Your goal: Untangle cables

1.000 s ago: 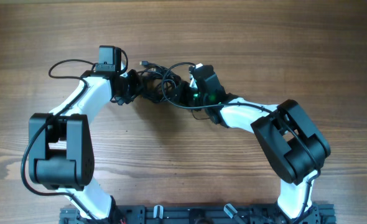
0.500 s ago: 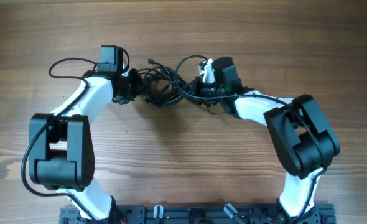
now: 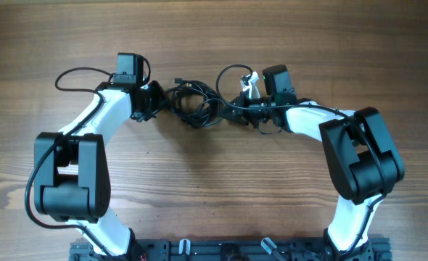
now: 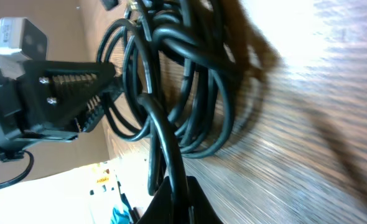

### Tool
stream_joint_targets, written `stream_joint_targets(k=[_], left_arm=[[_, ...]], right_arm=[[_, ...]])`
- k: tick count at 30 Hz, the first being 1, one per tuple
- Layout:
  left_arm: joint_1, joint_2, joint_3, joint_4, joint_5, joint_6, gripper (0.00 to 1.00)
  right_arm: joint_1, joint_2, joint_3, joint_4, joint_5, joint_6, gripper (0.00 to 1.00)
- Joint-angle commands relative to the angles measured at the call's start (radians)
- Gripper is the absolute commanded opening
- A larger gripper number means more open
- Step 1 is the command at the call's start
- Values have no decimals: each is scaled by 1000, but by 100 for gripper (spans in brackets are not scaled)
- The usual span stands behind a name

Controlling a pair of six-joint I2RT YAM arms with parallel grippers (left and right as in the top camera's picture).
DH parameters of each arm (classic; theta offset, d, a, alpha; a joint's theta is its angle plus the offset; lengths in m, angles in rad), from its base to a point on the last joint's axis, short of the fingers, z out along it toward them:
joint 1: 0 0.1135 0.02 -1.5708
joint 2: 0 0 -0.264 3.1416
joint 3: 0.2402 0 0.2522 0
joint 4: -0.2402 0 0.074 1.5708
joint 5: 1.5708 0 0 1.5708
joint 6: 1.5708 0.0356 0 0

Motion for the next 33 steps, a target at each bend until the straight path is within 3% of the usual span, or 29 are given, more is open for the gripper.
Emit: stream_joint_targets(k=[1, 4, 8, 14, 19, 27, 30, 33], left_arm=[[5, -14, -6, 0, -33, 7, 61], [6, -14, -6, 0, 0, 7, 72], [5, -51, 0, -32, 110, 11, 70], [-18, -196, 3, -117, 18, 11, 74], [-101, -190, 3, -117, -37, 9, 86], [-294, -160, 2, -169, -201, -63, 74], [-308, -96, 2, -161, -245, -118, 64], [-290, -18, 2, -114, -244, -126, 61]], right_arm=[[-5, 6, 13, -42, 14, -27, 5], [-6, 5, 16, -120, 57, -29, 5], [2, 5, 42, -265, 177, -74, 5], [15, 5, 43, -280, 195, -103, 5], [26, 5, 43, -278, 194, -131, 4], [27, 5, 43, -279, 194, -124, 5], [27, 5, 43, -279, 194, -124, 4], [27, 5, 43, -278, 194, -125, 5]])
